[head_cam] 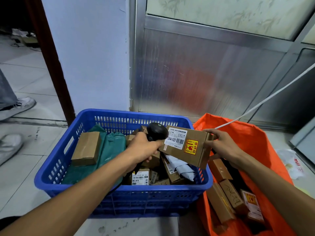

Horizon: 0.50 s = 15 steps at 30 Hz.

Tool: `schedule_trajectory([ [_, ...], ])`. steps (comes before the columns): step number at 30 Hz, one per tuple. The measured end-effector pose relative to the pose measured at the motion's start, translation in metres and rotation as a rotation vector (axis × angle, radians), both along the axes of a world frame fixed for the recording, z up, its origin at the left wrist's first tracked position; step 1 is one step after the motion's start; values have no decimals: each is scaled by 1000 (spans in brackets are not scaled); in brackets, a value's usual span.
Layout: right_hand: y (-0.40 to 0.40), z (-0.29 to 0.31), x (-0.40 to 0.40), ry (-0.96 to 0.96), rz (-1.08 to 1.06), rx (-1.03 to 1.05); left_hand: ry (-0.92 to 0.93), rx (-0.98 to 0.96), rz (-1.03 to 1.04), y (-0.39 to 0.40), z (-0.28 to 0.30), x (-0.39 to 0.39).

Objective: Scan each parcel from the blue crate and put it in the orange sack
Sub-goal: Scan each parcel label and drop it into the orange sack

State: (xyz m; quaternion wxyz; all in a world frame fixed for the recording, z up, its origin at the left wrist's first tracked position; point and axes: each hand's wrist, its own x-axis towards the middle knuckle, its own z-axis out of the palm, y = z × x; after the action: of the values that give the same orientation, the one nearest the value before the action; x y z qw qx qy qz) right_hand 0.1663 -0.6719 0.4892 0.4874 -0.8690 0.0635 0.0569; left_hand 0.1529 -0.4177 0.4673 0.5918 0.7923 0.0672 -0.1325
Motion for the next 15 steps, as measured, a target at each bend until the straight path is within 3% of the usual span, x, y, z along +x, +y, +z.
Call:
schedule_trajectory([
  [8, -3, -2, 3, -9, -35, 7, 149, -157, -82, -5, 9, -7],
  [15, -3, -3, 5, -24, -38, 9, 165, -178, -69, -3, 12, -8],
])
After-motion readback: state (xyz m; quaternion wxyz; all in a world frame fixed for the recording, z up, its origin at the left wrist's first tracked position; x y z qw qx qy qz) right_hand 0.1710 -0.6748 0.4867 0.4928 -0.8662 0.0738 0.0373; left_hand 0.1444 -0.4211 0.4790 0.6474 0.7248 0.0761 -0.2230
